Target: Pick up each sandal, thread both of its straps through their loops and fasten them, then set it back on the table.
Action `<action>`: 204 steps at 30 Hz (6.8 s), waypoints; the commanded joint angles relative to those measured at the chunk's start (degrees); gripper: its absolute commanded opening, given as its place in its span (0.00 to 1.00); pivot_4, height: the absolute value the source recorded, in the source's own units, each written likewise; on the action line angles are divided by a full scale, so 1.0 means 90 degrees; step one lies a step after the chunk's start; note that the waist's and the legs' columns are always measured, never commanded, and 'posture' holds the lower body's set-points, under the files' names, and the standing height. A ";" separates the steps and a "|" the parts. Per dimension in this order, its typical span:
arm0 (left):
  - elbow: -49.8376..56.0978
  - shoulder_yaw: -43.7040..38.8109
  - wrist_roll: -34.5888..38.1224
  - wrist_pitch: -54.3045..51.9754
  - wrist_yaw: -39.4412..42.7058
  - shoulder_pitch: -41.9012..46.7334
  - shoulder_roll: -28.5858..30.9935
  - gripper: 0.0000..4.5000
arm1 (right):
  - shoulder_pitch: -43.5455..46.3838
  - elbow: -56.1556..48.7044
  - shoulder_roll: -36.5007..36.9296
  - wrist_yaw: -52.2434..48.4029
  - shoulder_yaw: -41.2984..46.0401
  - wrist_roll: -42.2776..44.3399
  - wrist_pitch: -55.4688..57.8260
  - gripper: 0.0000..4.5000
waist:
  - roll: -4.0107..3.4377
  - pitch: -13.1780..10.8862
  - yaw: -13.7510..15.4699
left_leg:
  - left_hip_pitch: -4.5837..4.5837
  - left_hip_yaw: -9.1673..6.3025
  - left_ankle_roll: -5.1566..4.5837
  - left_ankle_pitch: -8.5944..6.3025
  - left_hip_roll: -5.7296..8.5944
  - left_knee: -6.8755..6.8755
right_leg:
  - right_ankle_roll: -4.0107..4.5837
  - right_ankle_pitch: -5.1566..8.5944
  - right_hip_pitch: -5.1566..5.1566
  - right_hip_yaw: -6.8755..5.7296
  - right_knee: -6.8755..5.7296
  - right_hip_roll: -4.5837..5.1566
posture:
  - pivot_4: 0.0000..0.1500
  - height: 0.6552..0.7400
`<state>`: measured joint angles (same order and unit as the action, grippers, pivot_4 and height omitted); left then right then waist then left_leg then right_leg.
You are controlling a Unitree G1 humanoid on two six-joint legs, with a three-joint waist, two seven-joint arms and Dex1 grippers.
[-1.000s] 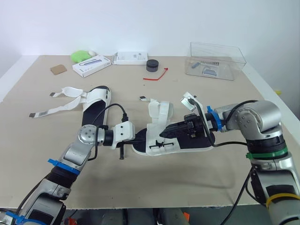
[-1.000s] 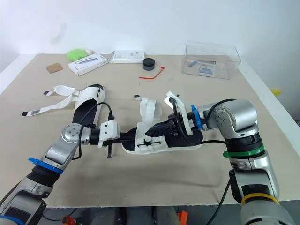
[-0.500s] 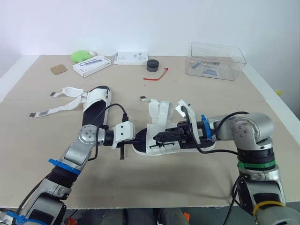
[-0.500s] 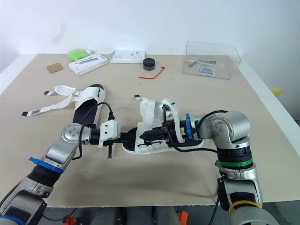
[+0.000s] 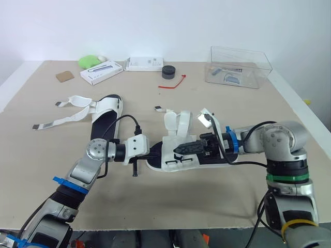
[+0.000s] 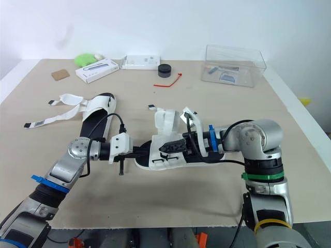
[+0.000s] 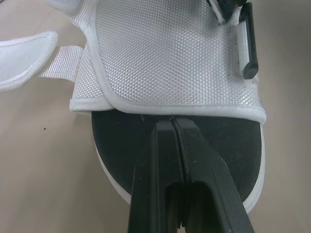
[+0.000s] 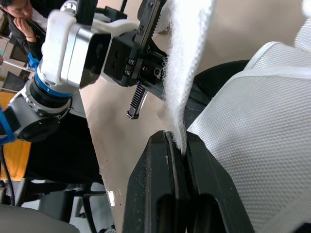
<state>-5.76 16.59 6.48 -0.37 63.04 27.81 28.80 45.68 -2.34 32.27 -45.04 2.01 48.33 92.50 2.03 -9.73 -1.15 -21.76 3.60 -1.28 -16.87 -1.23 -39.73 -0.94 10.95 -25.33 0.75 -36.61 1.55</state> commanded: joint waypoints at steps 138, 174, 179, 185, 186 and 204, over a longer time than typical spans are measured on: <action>-0.0187 0.0371 -0.0389 -0.0020 -0.0007 -0.0154 0.0062 0.00 | -0.0536 -0.1701 0.2008 -0.1205 0.0445 0.1420 -0.0270 0.81 | -0.0040 0.0103 0.0005 | -0.0035 -0.0055 -0.0026 -0.0014 -0.0002 -0.0005 | 0.0000 -0.0007 0.0008 -0.0063 0.0045 -0.0006 | 1.00 1.00; -0.0271 0.0408 -0.0456 0.0112 -0.0001 -0.0172 -0.0043 0.00 | -0.2426 -0.2371 0.1114 0.0773 0.0095 0.1714 0.0000 0.03 | -0.0040 0.0116 0.0011 | -0.0035 -0.0061 -0.0025 -0.0011 -0.0006 -0.0022 | -0.0005 -0.0005 0.0019 -0.0053 0.0048 -0.0012 | 1.00 1.00; -0.0233 0.0401 -0.0451 0.0089 -0.0030 -0.0208 -0.0006 0.00 | -0.2896 -0.2818 0.1687 0.0388 -0.0082 0.2476 0.0000 0.03 | -0.0038 0.0117 0.0013 | -0.0037 -0.0066 -0.0028 -0.0014 -0.0006 -0.0022 | -0.0007 -0.0001 0.0022 -0.0053 0.0051 -0.0010 | 1.00 1.00; -0.0227 0.0404 -0.0465 0.0083 -0.0046 -0.0225 0.0008 0.00 | -0.2952 -0.2861 0.1886 0.0076 -0.0086 0.2996 -0.0001 0.03 | -0.0039 0.0117 0.0011 | -0.0027 -0.0063 -0.0028 -0.0012 -0.0008 -0.0023 | -0.0017 0.0000 0.0025 -0.0058 0.0049 -0.0016 | 1.00 1.00; -0.0233 0.0403 -0.0468 0.0083 -0.0049 -0.0218 0.0005 0.00 | -0.2966 -0.2870 0.1908 0.0042 -0.0072 0.3060 -0.0001 0.03 | -0.0038 0.0117 0.0012 | -0.0027 -0.0063 -0.0028 -0.0012 -0.0007 -0.0023 | -0.0016 0.0000 0.0025 -0.0058 0.0050 -0.0016 | 1.00 1.00; -0.0345 0.0418 -0.0487 0.0122 -0.0047 -0.0151 -0.0016 0.00 | -0.3524 -0.3619 0.3752 -0.1658 -0.0726 0.1456 -0.2016 0.71 | -0.0045 0.0116 0.0018 | -0.0033 -0.0061 -0.0028 -0.0013 -0.0003 -0.0023 | -0.0020 0.0004 0.0022 -0.0065 0.0050 -0.0010 | 1.00 1.00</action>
<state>-6.86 18.25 4.45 1.41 61.64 27.68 27.98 14.86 -32.48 62.53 -54.49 -3.11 68.07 81.67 1.62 -8.69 -0.99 -22.07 3.04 -1.54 -16.99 -1.26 -39.94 -1.27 11.08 -25.14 0.15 -36.15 1.47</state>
